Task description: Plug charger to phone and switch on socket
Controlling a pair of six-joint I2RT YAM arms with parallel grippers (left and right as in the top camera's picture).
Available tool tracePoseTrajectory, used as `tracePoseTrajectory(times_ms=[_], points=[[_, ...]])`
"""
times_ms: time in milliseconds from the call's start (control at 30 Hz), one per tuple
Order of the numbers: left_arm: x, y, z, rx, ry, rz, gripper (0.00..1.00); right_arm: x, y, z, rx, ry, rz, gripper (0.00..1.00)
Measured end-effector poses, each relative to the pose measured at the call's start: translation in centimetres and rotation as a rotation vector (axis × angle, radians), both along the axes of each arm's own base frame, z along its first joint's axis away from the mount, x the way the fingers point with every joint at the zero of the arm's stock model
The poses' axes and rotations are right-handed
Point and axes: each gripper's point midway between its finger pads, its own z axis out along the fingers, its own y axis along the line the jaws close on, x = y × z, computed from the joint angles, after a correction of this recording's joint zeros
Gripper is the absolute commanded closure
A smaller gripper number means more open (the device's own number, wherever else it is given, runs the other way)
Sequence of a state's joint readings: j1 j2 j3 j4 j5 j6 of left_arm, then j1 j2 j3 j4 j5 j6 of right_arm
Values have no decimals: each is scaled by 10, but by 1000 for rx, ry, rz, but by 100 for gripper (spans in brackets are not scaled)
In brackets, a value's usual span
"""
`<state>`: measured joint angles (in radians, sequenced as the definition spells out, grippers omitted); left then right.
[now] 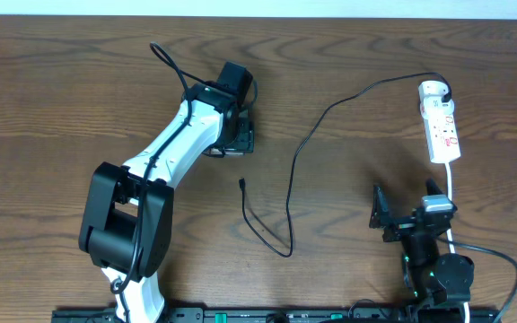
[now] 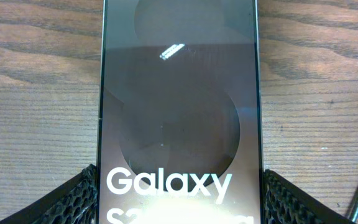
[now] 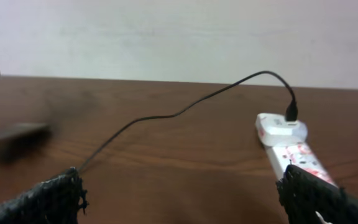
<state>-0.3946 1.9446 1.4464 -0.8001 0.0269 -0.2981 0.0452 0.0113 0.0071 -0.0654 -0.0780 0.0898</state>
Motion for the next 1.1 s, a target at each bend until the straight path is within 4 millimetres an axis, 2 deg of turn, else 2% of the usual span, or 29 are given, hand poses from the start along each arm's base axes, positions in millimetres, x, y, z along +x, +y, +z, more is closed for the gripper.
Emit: tracePoseTrajectory(times_ms=[33,100,200,400,533,733,867,900,1033,1100], points=[[-1,0,-2,1,3,3,55,0,1,0,59,7,0,1],[-5,2,-6,4,16,13,56,0,5,0,285,41,10,1],[-9,4,-10,8,30,24,56,-2,15,-2,491,93,50,1],[-10,-5,-10,2,18,23,56,-4,25,-2,679,145,90,1],[-11,-14,-9,-2,11,7,55,-9,45,-7,649,202,203,1],[-11,-15,-10,-8,7,24,56,-21,82,-40,545,389,384,1],[-9,-16,-9,-15,2,45,56,-27,108,-49,470,466,471,1],[-9,-16,-9,-16,2,48,55,-27,109,-51,468,473,474,1],[-8,-17,-9,-25,-3,80,56,-26,140,-60,373,528,520,1],[-6,-18,-9,-35,-9,109,55,-19,154,-60,348,523,519,1]])
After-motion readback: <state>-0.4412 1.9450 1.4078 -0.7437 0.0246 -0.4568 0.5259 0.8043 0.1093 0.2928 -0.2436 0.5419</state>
